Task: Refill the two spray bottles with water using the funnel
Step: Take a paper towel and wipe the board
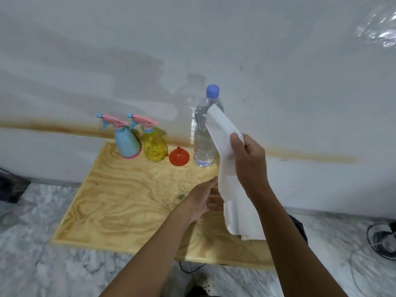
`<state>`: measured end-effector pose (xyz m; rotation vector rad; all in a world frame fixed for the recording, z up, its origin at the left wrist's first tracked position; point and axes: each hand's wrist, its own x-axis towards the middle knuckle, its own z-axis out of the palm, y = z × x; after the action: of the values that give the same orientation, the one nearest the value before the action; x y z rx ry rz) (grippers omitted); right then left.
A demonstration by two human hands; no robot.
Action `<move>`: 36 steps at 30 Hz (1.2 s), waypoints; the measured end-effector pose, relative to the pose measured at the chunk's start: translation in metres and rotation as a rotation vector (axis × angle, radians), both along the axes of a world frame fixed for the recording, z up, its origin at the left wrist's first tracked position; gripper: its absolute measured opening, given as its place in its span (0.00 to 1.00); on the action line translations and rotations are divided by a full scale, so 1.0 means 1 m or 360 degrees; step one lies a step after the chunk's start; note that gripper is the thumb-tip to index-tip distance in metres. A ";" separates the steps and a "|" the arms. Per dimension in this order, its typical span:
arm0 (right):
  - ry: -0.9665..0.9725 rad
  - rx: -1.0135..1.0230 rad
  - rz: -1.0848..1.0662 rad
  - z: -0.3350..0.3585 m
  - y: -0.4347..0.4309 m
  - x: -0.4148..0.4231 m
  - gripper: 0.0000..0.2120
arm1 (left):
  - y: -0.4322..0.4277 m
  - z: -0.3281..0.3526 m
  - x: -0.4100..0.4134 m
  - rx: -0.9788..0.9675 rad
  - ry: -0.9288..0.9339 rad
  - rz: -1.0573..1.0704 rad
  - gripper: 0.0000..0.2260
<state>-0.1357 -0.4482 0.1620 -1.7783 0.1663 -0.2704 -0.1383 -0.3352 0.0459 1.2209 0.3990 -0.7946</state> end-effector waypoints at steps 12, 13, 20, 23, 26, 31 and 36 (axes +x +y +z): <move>0.0263 -0.0090 0.0092 -0.033 0.000 -0.008 0.05 | 0.022 0.004 -0.007 -0.0435 -0.0051 0.0321 0.24; 0.0286 -0.0164 0.0092 -0.040 0.004 -0.009 0.07 | 0.033 0.007 -0.006 -0.0522 0.0004 0.0442 0.26; 0.0327 -0.0699 0.0479 -0.085 0.046 -0.016 0.14 | 0.074 0.010 -0.008 -0.0011 -0.0087 0.0590 0.15; 0.0263 -0.0823 0.0873 -0.094 0.060 -0.019 0.21 | 0.095 0.013 -0.008 0.0108 -0.0088 0.0619 0.12; 0.0196 -0.1105 0.1125 -0.102 0.074 -0.020 0.29 | 0.125 0.012 -0.009 -0.0010 -0.0031 0.0597 0.15; -0.0098 -0.1138 0.0964 -0.123 0.116 -0.013 0.10 | 0.167 0.008 -0.013 -0.0125 0.0023 0.0573 0.15; 0.0128 -0.0811 0.0864 -0.133 0.159 0.007 0.07 | 0.220 -0.004 -0.012 0.0167 0.0042 0.0540 0.15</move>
<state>-0.1288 -0.2890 0.0293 -2.2573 -0.3590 0.1687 -0.1506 -0.1150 0.0423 1.1992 0.6568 -0.5030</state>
